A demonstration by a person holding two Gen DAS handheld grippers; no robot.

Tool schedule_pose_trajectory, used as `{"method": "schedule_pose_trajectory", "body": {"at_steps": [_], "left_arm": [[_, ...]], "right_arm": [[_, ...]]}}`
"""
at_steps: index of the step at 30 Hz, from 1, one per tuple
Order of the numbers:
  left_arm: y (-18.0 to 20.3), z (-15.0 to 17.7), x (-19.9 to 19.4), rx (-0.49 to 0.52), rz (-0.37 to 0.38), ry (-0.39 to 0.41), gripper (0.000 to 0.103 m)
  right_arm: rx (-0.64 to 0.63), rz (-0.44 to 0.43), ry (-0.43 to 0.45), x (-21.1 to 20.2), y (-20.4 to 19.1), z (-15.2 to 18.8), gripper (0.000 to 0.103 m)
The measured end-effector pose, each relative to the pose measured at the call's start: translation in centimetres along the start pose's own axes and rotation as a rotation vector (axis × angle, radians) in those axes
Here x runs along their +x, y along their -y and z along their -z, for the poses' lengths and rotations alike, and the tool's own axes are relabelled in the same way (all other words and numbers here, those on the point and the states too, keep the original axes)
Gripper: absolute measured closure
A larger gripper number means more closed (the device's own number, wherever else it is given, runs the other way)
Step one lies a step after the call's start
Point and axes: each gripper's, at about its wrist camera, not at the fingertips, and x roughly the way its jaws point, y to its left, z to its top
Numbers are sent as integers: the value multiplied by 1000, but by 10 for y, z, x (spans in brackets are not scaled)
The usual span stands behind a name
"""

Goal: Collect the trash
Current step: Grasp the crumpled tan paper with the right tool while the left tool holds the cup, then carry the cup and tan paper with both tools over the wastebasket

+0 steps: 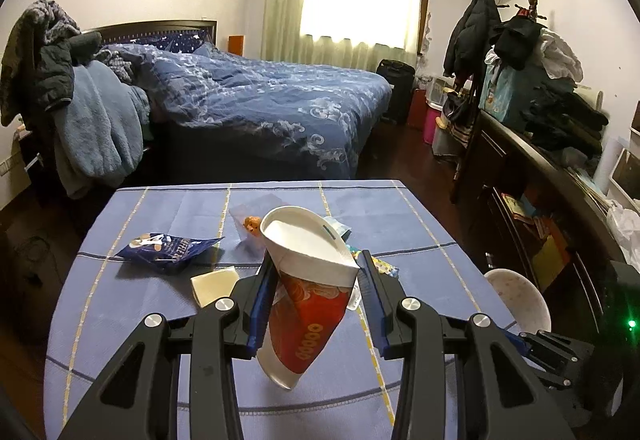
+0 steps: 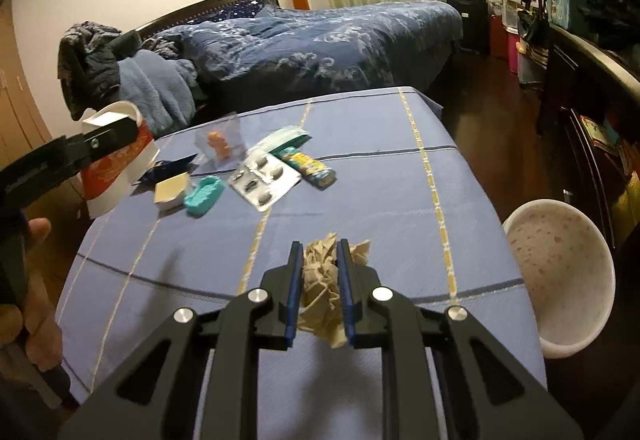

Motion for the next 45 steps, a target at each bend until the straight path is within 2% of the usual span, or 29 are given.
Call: {"method": "schedule_pose_trajectory", "body": {"at_steps": [8, 14, 37, 45], "left_arm": [[11, 5, -21, 10, 8, 17, 62], [31, 4, -26, 40, 43, 24, 62], [150, 4, 0, 195, 226, -15, 62], [199, 3, 26, 255, 298, -49, 62]], "right_arm": [[-21, -30, 1, -14, -14, 11, 84], [0, -1, 35, -33, 0, 17, 84], [175, 164, 126, -97, 112, 35, 84], [241, 251, 148, -107, 157, 39, 84]]}}
